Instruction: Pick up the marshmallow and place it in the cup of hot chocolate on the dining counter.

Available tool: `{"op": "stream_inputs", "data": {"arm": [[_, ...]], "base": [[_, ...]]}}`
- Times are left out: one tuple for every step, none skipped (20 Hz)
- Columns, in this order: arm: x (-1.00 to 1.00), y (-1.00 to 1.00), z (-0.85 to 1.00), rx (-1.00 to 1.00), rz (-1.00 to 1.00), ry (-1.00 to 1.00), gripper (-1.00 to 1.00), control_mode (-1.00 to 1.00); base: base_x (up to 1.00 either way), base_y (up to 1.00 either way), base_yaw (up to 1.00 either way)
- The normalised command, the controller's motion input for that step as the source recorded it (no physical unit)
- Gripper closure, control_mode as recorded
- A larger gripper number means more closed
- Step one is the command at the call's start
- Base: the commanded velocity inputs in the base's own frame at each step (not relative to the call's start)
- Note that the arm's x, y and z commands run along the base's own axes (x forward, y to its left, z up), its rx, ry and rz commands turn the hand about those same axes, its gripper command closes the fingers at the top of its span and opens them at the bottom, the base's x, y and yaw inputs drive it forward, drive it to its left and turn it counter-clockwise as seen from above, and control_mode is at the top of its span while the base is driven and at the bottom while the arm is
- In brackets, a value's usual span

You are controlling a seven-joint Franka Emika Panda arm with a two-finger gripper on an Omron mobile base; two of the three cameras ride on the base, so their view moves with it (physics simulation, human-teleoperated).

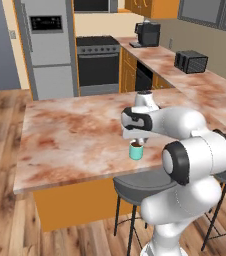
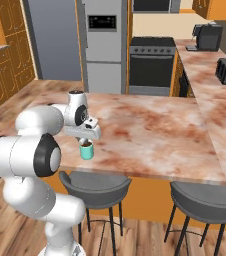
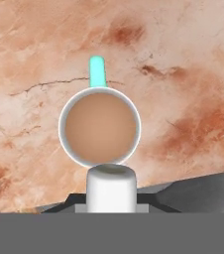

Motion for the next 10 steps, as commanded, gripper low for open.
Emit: {"op": "stream_inputs", "data": {"arm": [[0.17,0.0,-0.09,0.0,0.0,0.0,1.0,-1.0],[0.19,0.0,-0.09,0.0,0.0,0.0,1.0,-1.0],[0.24,0.0,-0.09,0.0,0.0,0.0,1.0,-1.0],[0.21,0.0,-0.09,0.0,0.0,0.0,1.0,-1.0],[0.29,0.0,-0.14,0.0,0.0,0.0,1.0,-1.0],[0.27,0.0,-0.14,0.0,0.0,0.0,1.0,-1.0],[0.26,0.0,-0.13,0.0,0.0,0.0,1.0,-1.0],[0.25,0.0,-0.15,0.0,0.0,0.0,1.0,-1.0],[0.24,0.0,-0.15,0.0,0.0,0.0,1.0,-1.0],[0.19,0.0,-0.11,0.0,0.0,0.0,1.0,-1.0]], "base": [[0.0,0.0,0.0],[0.0,0.0,0.0],[0.0,0.0,0.0],[0.0,0.0,0.0],[0.0,0.0,0.0],[0.0,0.0,0.0],[0.0,0.0,0.0],[0.0,0.0,0.0],[0.0,0.0,0.0],[0.0,0.0,0.0]]}}
